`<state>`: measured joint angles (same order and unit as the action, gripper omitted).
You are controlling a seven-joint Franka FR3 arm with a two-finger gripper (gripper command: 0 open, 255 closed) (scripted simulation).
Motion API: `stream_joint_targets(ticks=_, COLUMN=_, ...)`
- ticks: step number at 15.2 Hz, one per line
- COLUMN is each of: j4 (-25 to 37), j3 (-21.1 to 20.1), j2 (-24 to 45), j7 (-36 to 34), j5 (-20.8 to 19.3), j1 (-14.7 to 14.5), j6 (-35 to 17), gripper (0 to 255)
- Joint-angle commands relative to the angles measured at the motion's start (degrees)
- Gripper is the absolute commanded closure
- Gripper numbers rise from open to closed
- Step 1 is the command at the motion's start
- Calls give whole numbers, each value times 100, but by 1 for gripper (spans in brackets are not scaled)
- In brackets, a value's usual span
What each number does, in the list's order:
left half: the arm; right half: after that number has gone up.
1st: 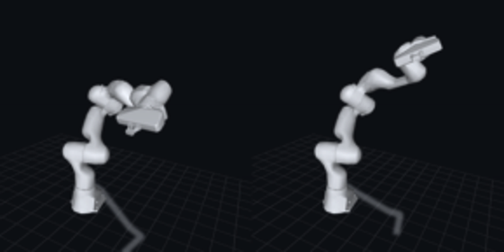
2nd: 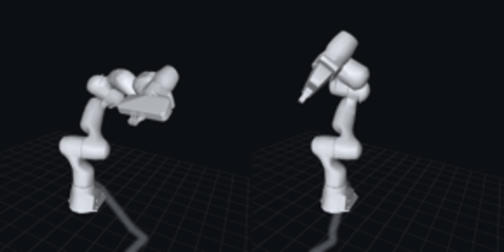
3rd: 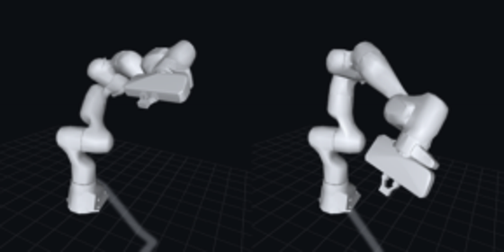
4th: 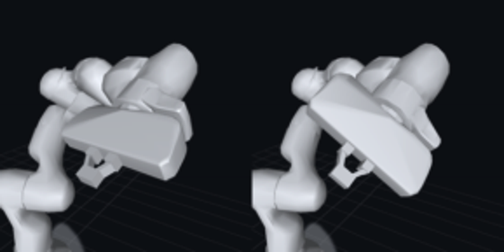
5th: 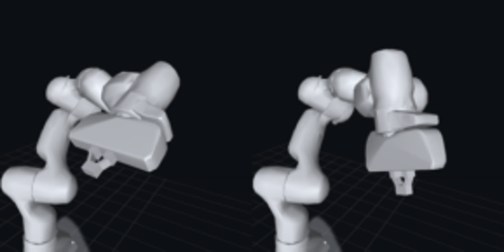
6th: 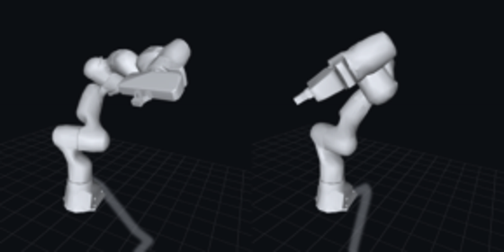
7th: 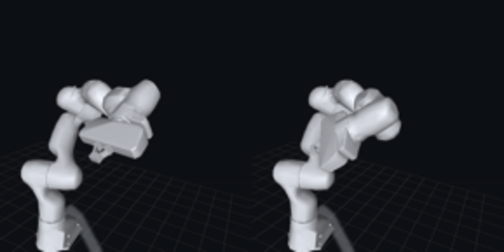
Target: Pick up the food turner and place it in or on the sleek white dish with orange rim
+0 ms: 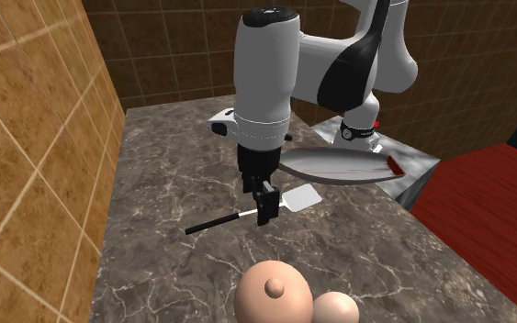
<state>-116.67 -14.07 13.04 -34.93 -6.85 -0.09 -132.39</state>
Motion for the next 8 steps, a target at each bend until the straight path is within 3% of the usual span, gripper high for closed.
stream_joint_targets(ticks=1, j4=-16, j3=2, j2=25, j7=-12, j5=-12, j1=-5, j6=-43, gripper=0)
stream_joint_targets(ticks=7, j4=-15, j3=2, j2=25, j7=-12, j5=-12, j1=-5, j6=-42, gripper=0)
stream_joint_targets(ticks=8, j4=-15, j3=2, j2=25, j7=-12, j5=-12, j1=-5, j6=-42, gripper=255)
